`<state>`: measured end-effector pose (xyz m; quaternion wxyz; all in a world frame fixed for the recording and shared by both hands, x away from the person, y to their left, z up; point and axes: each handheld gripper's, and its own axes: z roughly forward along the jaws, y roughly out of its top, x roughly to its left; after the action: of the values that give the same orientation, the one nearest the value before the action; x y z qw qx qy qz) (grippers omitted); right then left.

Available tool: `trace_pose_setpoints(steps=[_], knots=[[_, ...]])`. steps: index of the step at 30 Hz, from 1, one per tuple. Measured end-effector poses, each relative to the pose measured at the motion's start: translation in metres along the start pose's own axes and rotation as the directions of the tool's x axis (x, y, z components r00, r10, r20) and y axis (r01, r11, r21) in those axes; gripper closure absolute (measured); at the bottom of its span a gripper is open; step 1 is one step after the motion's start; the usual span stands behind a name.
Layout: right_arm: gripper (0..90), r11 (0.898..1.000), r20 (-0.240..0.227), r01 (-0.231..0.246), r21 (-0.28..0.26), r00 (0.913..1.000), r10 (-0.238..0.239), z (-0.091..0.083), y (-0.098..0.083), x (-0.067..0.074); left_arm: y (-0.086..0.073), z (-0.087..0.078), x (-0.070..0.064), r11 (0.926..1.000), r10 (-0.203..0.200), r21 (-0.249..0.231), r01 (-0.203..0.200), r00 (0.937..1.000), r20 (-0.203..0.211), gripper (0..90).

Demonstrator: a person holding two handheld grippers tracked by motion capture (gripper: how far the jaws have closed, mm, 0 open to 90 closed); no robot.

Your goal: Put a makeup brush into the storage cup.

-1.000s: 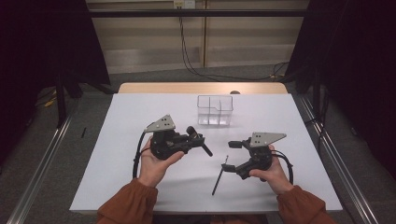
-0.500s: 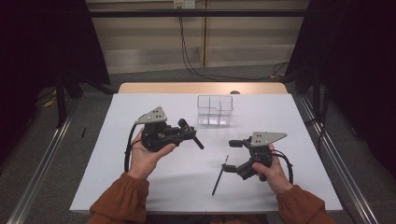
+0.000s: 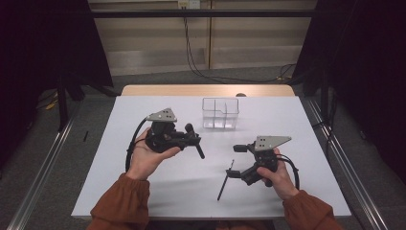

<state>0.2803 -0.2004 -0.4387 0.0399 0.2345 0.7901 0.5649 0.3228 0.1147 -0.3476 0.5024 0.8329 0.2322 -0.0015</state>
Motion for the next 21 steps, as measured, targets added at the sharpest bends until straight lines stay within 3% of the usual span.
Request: trace_pose_setpoints(steps=[4,8,18,21], knots=[[2.4,1.0,0.012,-0.009,0.003,0.9999,0.009,0.002,0.001,0.0,-0.002,0.003,0.001,0.9988,0.003,0.048,-0.002,0.9996,-0.028,79.3],[0.1,1.0,0.014,-0.02,0.002,0.9997,0.02,0.003,0.001,0.0,-0.004,0.009,0.001,0.9948,-0.005,0.101,0.007,0.9999,-0.016,79.3],[1.9,1.0,0.038,0.022,-0.005,0.999,-0.022,0.012,0.007,0.007,-0.004,0.019,-0.005,0.991,0.003,0.133,-0.005,0.9999,0.011,79.3],[0.8,0.999,0.026,0.033,-0.005,0.9991,-0.033,0.017,0.01,0.011,-0.005,0.021,-0.007,0.9899,0.005,0.141,-0.008,0.9998,0.019,79.3]])
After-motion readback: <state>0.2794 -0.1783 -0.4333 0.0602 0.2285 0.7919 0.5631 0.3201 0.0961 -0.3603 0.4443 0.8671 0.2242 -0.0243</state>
